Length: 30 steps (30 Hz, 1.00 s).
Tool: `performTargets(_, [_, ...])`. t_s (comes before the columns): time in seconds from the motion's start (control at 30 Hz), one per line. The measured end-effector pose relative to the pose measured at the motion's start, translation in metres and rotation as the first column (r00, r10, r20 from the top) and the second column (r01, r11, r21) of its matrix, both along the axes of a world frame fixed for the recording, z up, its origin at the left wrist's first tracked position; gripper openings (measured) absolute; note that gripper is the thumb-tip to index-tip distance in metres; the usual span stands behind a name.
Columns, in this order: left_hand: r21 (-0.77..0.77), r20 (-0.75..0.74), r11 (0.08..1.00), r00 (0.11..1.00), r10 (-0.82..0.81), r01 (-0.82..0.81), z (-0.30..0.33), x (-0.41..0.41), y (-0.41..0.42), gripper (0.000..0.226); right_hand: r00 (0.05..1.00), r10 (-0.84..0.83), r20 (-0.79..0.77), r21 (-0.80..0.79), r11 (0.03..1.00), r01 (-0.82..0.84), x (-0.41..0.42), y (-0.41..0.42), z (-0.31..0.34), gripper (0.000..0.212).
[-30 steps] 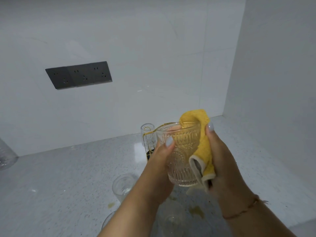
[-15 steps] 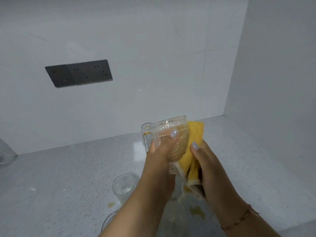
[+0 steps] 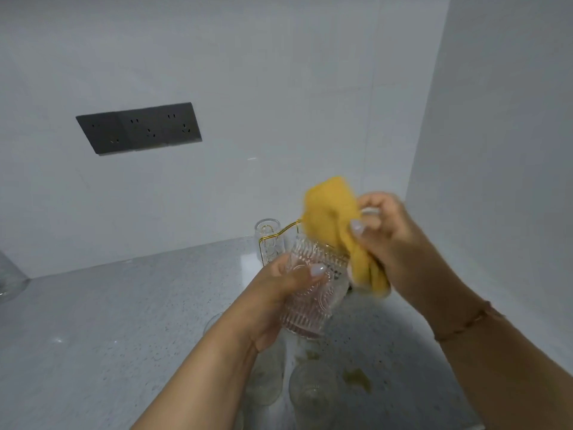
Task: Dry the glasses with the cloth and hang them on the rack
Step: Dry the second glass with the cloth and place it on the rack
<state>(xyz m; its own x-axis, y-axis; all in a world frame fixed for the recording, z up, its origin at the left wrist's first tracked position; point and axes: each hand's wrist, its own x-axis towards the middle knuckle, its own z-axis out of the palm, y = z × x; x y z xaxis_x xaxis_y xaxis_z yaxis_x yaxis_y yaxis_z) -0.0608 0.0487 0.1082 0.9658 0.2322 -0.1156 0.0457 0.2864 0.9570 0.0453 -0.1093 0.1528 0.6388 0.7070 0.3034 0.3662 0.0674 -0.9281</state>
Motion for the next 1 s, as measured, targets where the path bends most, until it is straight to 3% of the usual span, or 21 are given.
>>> performTargets(0.1, [-0.044, -0.001, 0.999, 1.000, -0.025, 0.025, 0.002, -0.001, 0.008, 0.096, 0.955, 0.223, 0.195, -0.221, 0.959, -0.178, -0.006, -0.004, -0.003, 0.068])
performTargets(0.17, [-0.058, -0.022, 0.995, 0.996, -0.081, 0.080, 0.003, -0.006, 0.010, 0.106, 0.901, 0.335, 0.276, -0.351, 0.908, -0.229, -0.005, -0.009, 0.001, 0.082])
performTargets(0.27, [-0.084, -0.035, 0.979, 0.981, -0.192, 0.188, 0.004, -0.007, 0.010, 0.093, 0.844, 0.478, 0.241, -0.455, 0.824, -0.337, -0.004, -0.010, 0.012, 0.077])
performTargets(0.33, [-0.071, -0.044, 0.969, 0.969, -0.242, 0.238, 0.006, -0.004, 0.007, 0.078, 0.793, 0.538, 0.285, -0.572, 0.760, -0.310, -0.006, -0.009, 0.019, 0.062])
performTargets(0.43, [-0.004, -0.105, 0.955, 0.949, -0.297, 0.298, 0.008, -0.005, -0.001, 0.088, 0.753, 0.633, 0.180, -0.696, 0.623, -0.357, -0.012, -0.010, 0.024, 0.053])
performTargets(0.5, [-0.026, -0.110, 0.946, 0.940, -0.323, 0.322, 0.008, -0.005, -0.002, 0.091, 0.753, 0.631, 0.186, -0.644, 0.657, -0.392, -0.017, -0.011, 0.023, 0.052])
performTargets(0.57, [-0.079, -0.077, 0.938, 0.936, -0.344, 0.339, 0.009, -0.004, 0.003, 0.089, 0.809, 0.522, 0.270, -0.485, 0.800, -0.354, -0.018, -0.012, 0.019, 0.056])
performTargets(0.63, [-0.135, -0.045, 0.919, 0.924, -0.380, 0.371, 0.012, -0.003, 0.010, 0.092, 0.906, 0.351, 0.237, -0.259, 0.921, -0.290, -0.008, -0.017, 0.015, 0.062])
performTargets(0.7, [-0.173, -0.042, 0.910, 0.920, -0.389, 0.377, 0.015, -0.003, 0.014, 0.086, 0.901, 0.315, 0.298, -0.244, 0.938, -0.247, 0.000, -0.023, 0.019, 0.067])
performTargets(0.8, [-0.145, -0.064, 0.907, 0.911, -0.407, 0.395, 0.020, 0.000, 0.017, 0.076, 0.742, 0.448, 0.499, -0.506, 0.845, -0.170, 0.005, -0.023, 0.022, 0.069])
performTargets(0.9, [-0.068, -0.121, 0.894, 0.886, -0.447, 0.442, 0.026, 0.008, 0.012, 0.085, 0.722, 0.572, 0.389, -0.679, 0.708, -0.195, 0.001, -0.018, 0.024, 0.071])
performTargets(0.97, [-0.008, -0.150, 0.870, 0.860, -0.488, 0.492, 0.030, 0.013, 0.006, 0.068, 0.731, 0.628, 0.265, -0.749, 0.612, -0.254, -0.003, -0.016, 0.022, 0.084])
performTargets(1.0, [0.010, -0.167, 0.858, 0.846, -0.506, 0.514, 0.033, 0.015, 0.003, 0.059, 0.747, 0.632, 0.207, -0.763, 0.582, -0.281, -0.005, -0.015, 0.021, 0.077])
